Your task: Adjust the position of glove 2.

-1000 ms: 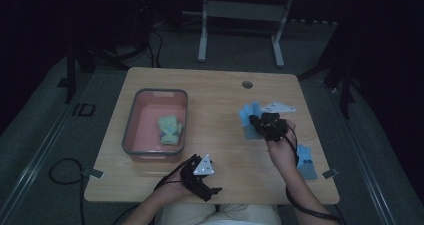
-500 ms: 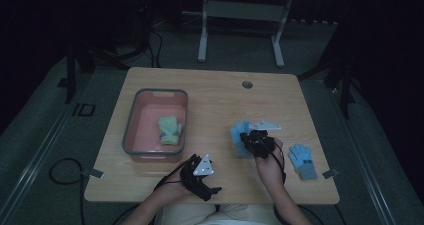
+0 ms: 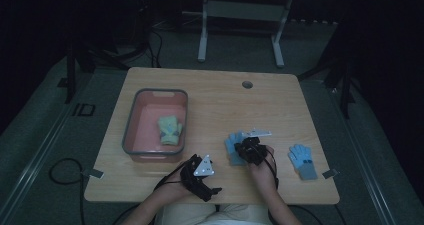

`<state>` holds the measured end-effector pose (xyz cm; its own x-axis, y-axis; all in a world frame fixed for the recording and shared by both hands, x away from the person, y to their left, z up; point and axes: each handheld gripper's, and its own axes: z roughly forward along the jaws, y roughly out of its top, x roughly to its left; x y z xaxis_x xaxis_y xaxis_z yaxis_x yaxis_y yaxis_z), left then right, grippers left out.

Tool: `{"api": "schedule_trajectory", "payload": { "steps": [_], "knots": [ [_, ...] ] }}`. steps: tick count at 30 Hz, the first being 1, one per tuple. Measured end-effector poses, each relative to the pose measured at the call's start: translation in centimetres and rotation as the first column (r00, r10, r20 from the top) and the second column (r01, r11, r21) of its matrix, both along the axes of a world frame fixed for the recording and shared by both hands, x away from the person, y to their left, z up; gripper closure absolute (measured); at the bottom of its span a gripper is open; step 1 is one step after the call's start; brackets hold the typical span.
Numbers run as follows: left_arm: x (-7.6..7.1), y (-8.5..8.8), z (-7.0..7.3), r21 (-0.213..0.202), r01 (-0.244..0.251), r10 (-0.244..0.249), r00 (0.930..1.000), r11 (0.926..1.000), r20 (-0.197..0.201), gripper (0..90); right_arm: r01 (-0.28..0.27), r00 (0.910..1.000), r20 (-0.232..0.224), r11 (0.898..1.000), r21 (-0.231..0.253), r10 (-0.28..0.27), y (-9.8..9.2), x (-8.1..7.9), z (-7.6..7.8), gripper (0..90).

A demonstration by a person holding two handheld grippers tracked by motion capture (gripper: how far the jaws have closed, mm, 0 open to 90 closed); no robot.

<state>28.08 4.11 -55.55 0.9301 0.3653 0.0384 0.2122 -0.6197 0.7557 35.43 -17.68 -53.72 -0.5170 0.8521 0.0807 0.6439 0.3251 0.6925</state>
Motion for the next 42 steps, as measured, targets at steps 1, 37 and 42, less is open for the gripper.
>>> {"api": "schedule_trajectory", "payload": {
  "steps": [1,37,42],
  "knots": [
    [0.0,0.0,0.0,0.001,0.001,-0.001,1.0,1.0,0.001,4.9,0.0,1.0,-0.002,1.0,-0.002,0.0,0.0,0.1,-0.2,85.7],
    [0.0,0.1,-0.1,-0.002,0.014,-0.014,0.9999,0.9999,0.009,4.8,-0.042,0.9872,0.153,0.999,-0.019,0.044,-13.5,-2.7,5.5,68.2],
    [-0.1,0.0,-0.2,0.009,0.018,-0.018,0.9998,0.9998,0.011,4.8,-0.034,0.989,0.142,0.998,-0.044,0.04,-16.2,-3.3,5.1,68.9]
  ]
}}
